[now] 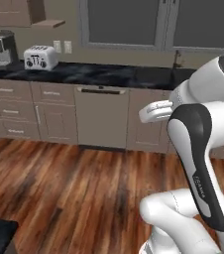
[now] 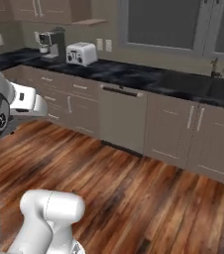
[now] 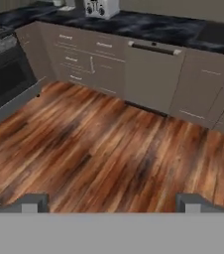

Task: Move the drinks to the dining counter.

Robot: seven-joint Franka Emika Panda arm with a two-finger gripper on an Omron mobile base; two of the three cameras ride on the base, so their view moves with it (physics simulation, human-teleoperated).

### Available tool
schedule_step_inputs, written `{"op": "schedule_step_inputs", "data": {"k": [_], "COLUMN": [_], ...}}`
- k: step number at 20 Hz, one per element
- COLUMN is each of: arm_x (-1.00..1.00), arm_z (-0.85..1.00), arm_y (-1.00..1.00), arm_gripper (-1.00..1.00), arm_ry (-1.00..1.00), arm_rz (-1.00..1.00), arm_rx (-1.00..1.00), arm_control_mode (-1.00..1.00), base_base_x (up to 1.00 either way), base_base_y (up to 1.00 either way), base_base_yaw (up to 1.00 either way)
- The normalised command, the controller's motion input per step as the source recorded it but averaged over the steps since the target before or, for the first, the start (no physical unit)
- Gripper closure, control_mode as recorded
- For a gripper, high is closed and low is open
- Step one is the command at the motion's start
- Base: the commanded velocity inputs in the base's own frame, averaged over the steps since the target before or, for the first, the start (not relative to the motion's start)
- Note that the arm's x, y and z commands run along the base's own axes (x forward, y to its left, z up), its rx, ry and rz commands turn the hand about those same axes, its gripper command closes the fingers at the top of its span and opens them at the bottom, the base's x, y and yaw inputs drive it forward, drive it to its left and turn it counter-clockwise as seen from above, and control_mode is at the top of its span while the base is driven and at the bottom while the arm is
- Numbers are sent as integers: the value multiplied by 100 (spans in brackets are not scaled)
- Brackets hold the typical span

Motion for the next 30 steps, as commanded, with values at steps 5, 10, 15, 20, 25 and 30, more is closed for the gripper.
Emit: {"op": "schedule_step_inputs", "data": {"k": [5,10,15,20,25,30], "arm_x": [0,0,0,0,0,0], "arm_z": [0,0,0,0,0,0], "arm_y": [0,0,0,0,0,0], "arm_gripper": [-100,-100,-100,-100,-100,-100], "arm_ry": [0,0,0,0,0,0], "arm_rz": [0,0,0,0,0,0], "arm_rx": [0,0,0,0,0,0], "arm_control_mode": [100,100,100,100,100,100], "base_base_x": [0,0,0,26,69,63], "base_base_y": [0,0,1,37,82,100], "base_base_yaw": [-100,-100,-100,-88,-71,-56]}}
